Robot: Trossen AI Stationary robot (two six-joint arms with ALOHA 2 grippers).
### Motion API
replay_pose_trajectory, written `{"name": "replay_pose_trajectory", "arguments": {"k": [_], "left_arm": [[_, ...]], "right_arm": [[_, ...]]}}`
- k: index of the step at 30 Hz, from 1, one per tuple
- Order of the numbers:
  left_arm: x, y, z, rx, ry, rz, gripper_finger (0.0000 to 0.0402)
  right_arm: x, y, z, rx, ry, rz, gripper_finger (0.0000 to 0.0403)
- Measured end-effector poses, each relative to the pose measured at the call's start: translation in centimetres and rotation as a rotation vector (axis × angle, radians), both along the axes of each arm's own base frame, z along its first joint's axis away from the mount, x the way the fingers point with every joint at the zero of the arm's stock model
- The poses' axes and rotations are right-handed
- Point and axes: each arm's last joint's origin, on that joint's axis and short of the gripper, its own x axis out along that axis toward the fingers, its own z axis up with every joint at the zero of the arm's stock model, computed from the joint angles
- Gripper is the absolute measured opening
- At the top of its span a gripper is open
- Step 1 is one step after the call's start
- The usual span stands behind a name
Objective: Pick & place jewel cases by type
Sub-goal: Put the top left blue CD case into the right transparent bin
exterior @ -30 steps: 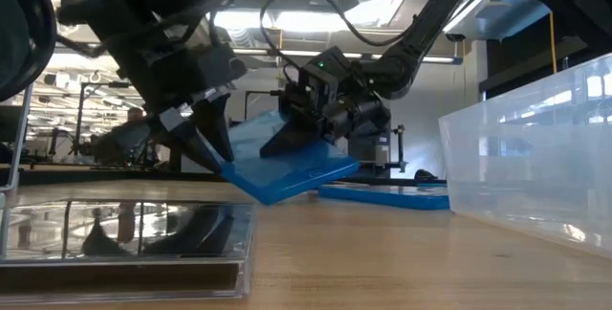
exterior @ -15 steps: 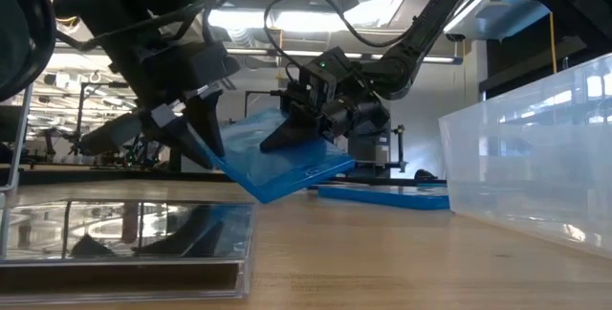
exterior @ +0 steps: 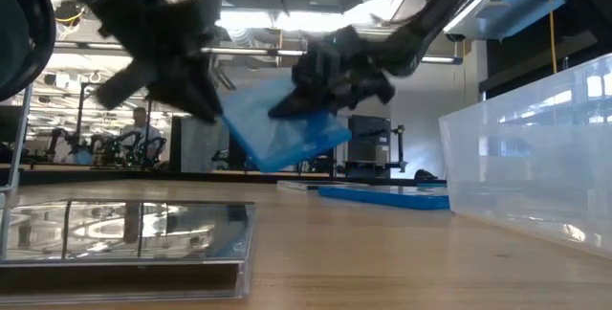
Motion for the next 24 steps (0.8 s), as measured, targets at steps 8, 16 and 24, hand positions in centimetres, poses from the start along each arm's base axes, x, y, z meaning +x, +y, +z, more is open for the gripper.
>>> {"name": "replay_pose_trajectory", "arguments": {"k": [8, 16, 24], "left_arm": [[-2.1, 3.5, 2.7, -0.145, -0.35, 0.103, 0.0097], [-4.2, 5.7, 2.4, -0.269, -0.754, 0.037, 0.0097], [-4.5, 6.5, 2.1, -0.227, -0.785, 0.052, 0.0097]], "right_arm": [[-3.8, 0.7, 5.8, -0.224, 0.142, -0.133, 0.0027], [-8.3, 3.0, 11.8, -0.242, 0.235, -0.283, 0.0023], [-12.9, 8.2, 14.2, -0.125, 0.504, -0.412, 0.0024]]}}
